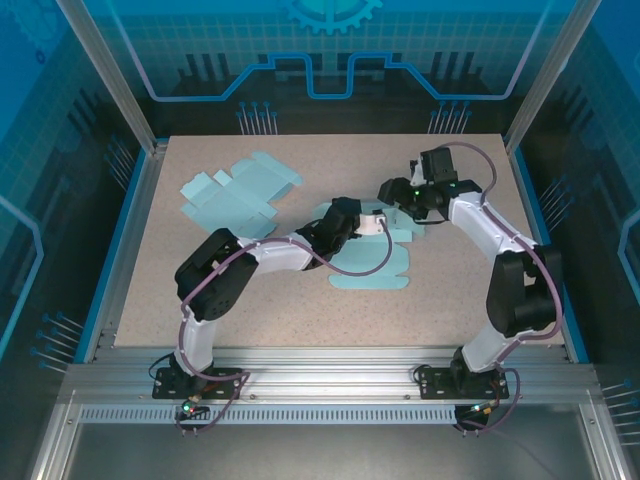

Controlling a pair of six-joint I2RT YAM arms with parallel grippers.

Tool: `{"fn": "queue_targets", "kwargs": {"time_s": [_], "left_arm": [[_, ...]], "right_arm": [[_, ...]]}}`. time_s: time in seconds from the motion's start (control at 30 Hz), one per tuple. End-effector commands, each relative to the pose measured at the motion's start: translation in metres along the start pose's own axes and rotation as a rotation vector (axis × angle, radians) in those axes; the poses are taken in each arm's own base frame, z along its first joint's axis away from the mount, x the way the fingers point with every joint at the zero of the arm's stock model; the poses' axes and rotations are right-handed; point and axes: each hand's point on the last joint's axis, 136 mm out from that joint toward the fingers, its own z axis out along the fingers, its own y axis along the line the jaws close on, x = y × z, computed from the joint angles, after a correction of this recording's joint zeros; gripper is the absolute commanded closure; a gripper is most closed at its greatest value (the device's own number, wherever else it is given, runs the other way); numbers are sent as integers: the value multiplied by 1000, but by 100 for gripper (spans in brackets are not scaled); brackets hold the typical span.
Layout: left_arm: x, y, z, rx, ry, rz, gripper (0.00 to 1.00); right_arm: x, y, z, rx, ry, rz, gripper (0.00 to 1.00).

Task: Fold the paper box

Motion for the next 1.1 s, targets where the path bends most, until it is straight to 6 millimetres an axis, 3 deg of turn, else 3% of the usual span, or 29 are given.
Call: {"fn": "queue_targets", "kwargs": {"time_s": [0.0,0.13,0.3,0.6,0.77,0.93,1.07], "left_arm": [[-6,-9,2,-15,-12,28,100],[-7,-9,1,-20,-13,31,100],[-7,-11,1,-18,-19,29,100],[-6,-12,1,-20,-18,30,100],[-4,-18,2,-16,-17,52,100],[-3,-18,2,-20,-15,69,100],[-2,-19,2,-20,-10,74,100]], "right_arm": [[2,26,6,-126,13,14,40],[8,33,11,-196,44,37,56],[15,35,8,-249,56,44,61],[16,15,-20,-189,2,27,57],[13,2,-48,-116,-56,-7,53],[14,-27,-75,32,-114,-14,48],[25,-48,-82,75,-129,20,49]]}}
